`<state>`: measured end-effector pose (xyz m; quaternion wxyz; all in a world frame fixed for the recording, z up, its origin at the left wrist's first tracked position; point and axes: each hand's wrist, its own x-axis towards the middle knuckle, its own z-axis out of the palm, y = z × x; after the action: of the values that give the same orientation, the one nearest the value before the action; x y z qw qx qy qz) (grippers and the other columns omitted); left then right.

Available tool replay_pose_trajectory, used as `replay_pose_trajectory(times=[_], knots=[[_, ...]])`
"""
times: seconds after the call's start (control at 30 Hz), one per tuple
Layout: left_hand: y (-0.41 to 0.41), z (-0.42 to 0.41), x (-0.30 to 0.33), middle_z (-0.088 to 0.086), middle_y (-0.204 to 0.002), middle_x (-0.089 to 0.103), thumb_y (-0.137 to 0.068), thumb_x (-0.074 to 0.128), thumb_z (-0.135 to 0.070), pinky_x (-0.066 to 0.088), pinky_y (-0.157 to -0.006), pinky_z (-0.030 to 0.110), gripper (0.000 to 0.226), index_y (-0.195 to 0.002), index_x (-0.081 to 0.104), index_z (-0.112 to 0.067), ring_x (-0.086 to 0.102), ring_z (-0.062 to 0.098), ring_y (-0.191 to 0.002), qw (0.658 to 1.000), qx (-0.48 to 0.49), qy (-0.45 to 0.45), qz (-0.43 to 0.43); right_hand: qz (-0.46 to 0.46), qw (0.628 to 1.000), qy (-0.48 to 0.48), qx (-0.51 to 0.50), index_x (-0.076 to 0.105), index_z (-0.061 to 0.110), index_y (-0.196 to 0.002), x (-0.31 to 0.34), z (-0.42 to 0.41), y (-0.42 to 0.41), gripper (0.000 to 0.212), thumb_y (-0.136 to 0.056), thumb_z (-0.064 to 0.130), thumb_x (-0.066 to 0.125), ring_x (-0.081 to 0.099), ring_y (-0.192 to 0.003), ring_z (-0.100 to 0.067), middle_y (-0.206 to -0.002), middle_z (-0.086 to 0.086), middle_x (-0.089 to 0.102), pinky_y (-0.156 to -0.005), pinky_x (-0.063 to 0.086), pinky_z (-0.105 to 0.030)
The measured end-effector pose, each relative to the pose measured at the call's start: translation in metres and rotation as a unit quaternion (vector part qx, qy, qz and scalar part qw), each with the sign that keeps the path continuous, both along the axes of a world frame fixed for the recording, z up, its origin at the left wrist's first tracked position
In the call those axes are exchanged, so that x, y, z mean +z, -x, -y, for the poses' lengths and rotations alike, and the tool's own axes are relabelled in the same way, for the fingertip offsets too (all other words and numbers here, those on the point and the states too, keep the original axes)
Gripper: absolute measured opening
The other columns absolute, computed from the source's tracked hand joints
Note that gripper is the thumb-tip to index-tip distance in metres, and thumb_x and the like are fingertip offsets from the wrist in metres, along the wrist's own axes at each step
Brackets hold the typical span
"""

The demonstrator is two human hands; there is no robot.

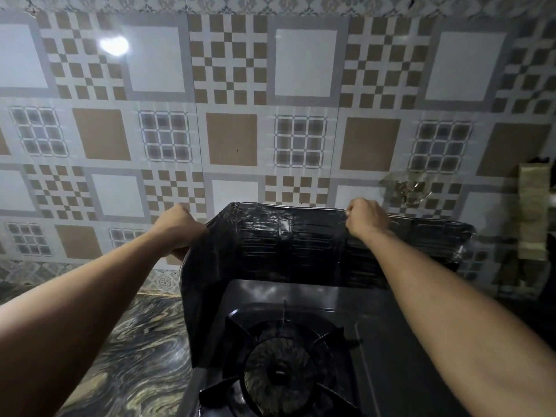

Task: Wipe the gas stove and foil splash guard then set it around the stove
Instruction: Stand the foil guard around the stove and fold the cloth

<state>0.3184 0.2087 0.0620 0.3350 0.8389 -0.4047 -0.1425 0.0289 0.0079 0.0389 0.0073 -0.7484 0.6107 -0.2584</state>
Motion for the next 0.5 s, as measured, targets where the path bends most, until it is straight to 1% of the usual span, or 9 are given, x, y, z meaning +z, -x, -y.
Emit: replay_pose_trajectory(times=[0.07,0.1,0.13,0.2,0.23,0.33,0.43,0.5], knots=[[-0.001,0.000,0.001,0.015,-0.078,0.064,-0.079,0.070,-0.013,0.053,-0.047,0.028,0.034,-0.104,0.058,0.007,0.065,0.025,-0.062,1.000,-0.008,-0.007,0.000,-0.017,1.000,0.005,0.002,0.067,0.014,-0.101,0.000,0.000,0.000,0.016,-0.087,0.009,0.060,0.063,-0.096,-0.033,-0.106,-0.012,0.065,-0.075,0.051,-0.034],[0.000,0.000,0.001,0.017,-0.077,0.066,-0.080,0.070,-0.011,0.054,-0.047,0.030,0.031,-0.101,0.059,0.008,0.067,0.026,-0.061,1.000,-0.014,-0.015,-0.006,-0.025,1.000,0.007,0.003,0.066,0.014,-0.101,-0.001,0.000,0.001,0.016,-0.087,0.009,0.059,0.063,-0.096,-0.033,-0.106,-0.012,0.066,-0.075,0.051,-0.034],[0.003,-0.001,0.003,0.017,-0.073,0.067,-0.080,0.069,-0.009,0.055,-0.046,0.031,0.025,-0.095,0.060,0.008,0.067,0.027,-0.057,0.999,-0.019,-0.025,-0.014,-0.031,0.999,0.009,0.003,0.066,0.014,-0.101,-0.001,0.001,0.002,0.016,-0.087,0.009,0.059,0.063,-0.096,-0.033,-0.107,-0.012,0.066,-0.075,0.051,-0.034],[0.009,-0.004,0.006,0.016,-0.057,0.066,-0.080,0.068,-0.004,0.055,-0.041,0.031,0.014,-0.080,0.063,0.009,0.066,0.025,-0.045,0.998,-0.021,-0.047,-0.025,-0.037,0.999,0.011,0.001,0.065,0.015,-0.102,-0.002,0.004,0.004,0.016,-0.088,0.009,0.058,0.063,-0.097,-0.033,-0.107,-0.012,0.065,-0.076,0.052,-0.035],[0.011,-0.006,0.007,0.014,-0.053,0.066,-0.080,0.068,-0.003,0.054,-0.040,0.030,0.013,-0.078,0.064,0.009,0.065,0.025,-0.042,0.998,-0.020,-0.055,-0.029,-0.039,0.999,0.012,0.000,0.064,0.016,-0.103,-0.002,0.005,0.004,0.017,-0.088,0.010,0.058,0.062,-0.097,-0.034,-0.108,-0.013,0.065,-0.077,0.052,-0.036],[0.014,-0.012,0.008,0.014,-0.052,0.067,-0.081,0.065,-0.003,0.055,-0.041,0.031,0.012,-0.081,0.065,0.009,0.066,0.025,-0.042,0.996,-0.033,-0.073,-0.042,-0.045,0.999,0.017,0.001,0.064,0.016,-0.106,-0.002,0.007,0.004,0.018,-0.089,0.013,0.059,0.061,-0.099,-0.035,-0.109,-0.014,0.064,-0.078,0.051,-0.037],[0.014,-0.016,0.016,0.005,-0.039,0.059,-0.082,0.063,-0.004,0.048,-0.035,0.024,0.013,-0.073,0.061,0.005,0.059,0.018,-0.032,0.997,-0.037,-0.064,-0.017,-0.050,0.998,0.028,0.000,0.065,0.015,-0.104,0.000,0.007,0.002,0.017,-0.088,0.013,0.060,0.062,-0.097,-0.035,-0.108,-0.014,0.064,-0.078,0.051,-0.036],[0.012,-0.018,0.022,0.002,-0.035,0.055,-0.082,0.063,-0.004,0.047,-0.035,0.023,0.013,-0.071,0.060,0.004,0.056,0.016,-0.030,0.998,-0.038,-0.059,-0.005,-0.051,0.998,0.031,-0.002,0.065,0.015,-0.103,0.001,0.006,0.000,0.017,-0.088,0.012,0.061,0.062,-0.096,-0.035,-0.107,-0.014,0.065,-0.078,0.051,-0.036]])
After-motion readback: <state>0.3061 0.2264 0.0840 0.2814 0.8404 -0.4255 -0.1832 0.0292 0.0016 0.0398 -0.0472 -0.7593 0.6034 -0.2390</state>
